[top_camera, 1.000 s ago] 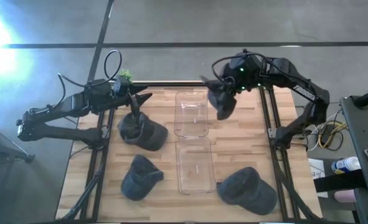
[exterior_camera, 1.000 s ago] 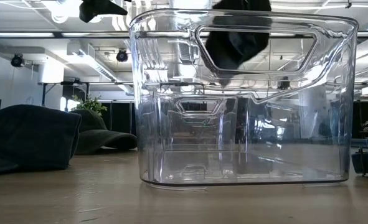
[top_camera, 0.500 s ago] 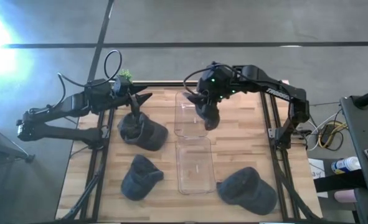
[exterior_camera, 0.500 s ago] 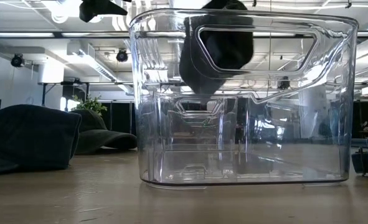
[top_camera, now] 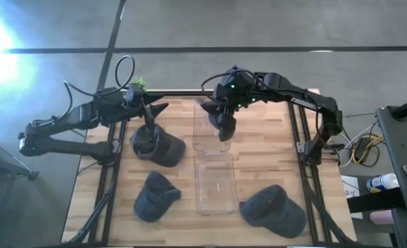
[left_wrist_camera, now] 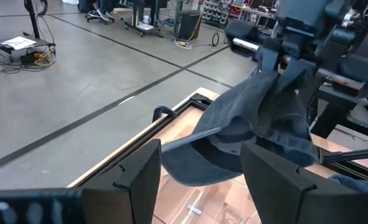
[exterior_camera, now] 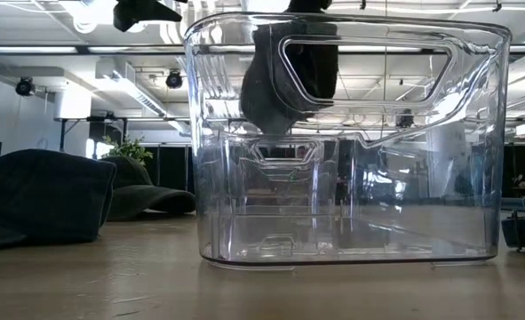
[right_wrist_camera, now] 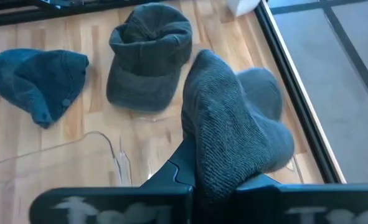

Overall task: Pick & Place hat
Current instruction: Put the right gray cap into the top transparent bin, then put the gray cap into the top transparent bin

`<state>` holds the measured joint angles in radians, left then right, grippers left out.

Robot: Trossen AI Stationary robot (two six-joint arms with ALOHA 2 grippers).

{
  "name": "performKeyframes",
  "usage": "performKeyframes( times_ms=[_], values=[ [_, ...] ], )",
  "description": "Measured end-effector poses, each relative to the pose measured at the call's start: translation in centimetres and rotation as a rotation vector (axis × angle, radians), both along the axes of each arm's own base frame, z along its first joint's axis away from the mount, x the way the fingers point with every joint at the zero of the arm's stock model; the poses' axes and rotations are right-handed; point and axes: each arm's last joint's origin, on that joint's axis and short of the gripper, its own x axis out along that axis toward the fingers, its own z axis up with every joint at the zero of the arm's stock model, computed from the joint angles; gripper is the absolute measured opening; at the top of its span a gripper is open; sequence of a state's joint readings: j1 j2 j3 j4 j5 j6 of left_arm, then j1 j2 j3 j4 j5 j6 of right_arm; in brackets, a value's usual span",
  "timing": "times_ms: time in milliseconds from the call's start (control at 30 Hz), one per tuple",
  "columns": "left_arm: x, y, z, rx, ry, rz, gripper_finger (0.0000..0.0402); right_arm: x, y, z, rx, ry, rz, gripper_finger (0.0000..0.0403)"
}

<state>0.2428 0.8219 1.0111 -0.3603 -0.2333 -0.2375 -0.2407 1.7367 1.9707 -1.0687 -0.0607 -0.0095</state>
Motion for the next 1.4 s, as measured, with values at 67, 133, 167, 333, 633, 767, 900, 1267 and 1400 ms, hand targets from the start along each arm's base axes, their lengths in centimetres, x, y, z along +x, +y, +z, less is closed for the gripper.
performKeyframes(
  times_ms=[67,133,167,333,633,767,900,1267,1400],
  values=[
    [0.0,0.0,0.0,-0.001,0.000,-0.006,0.0213,0.3,0.0,-0.4,-0.004,-0.008,0.003,0.0009],
    [0.0,0.0,0.0,-0.005,-0.002,-0.008,0.0213,0.6,-0.1,-0.7,-0.007,-0.022,0.005,0.0015],
    [0.0,0.0,0.0,-0.005,-0.003,-0.011,0.0213,0.7,-0.1,-0.8,-0.008,-0.026,0.004,0.0021],
    [0.0,0.0,0.0,-0.007,-0.004,-0.012,0.0213,0.5,0.0,-0.6,-0.008,-0.032,0.003,0.0078],
    [0.0,0.0,0.0,-0.007,-0.004,-0.012,0.0213,0.5,-0.1,-0.6,-0.010,-0.033,-0.008,0.0194],
    [0.0,0.0,0.0,-0.007,-0.004,-0.012,0.0213,0.5,-0.1,-0.6,-0.011,-0.032,-0.009,0.0219],
    [0.0,0.0,0.0,-0.007,-0.004,-0.011,0.0213,0.5,-0.1,-0.6,-0.011,-0.030,-0.009,0.0225],
    [0.0,-0.1,-0.5,-0.042,0.035,-0.029,0.0213,-4.3,1.1,-0.4,-0.047,0.253,-0.158,0.0209],
    [0.0,-0.1,-0.5,-0.044,0.036,-0.039,0.0213,-6.8,1.7,0.1,-0.038,0.252,-0.237,0.0170]
  ],
)
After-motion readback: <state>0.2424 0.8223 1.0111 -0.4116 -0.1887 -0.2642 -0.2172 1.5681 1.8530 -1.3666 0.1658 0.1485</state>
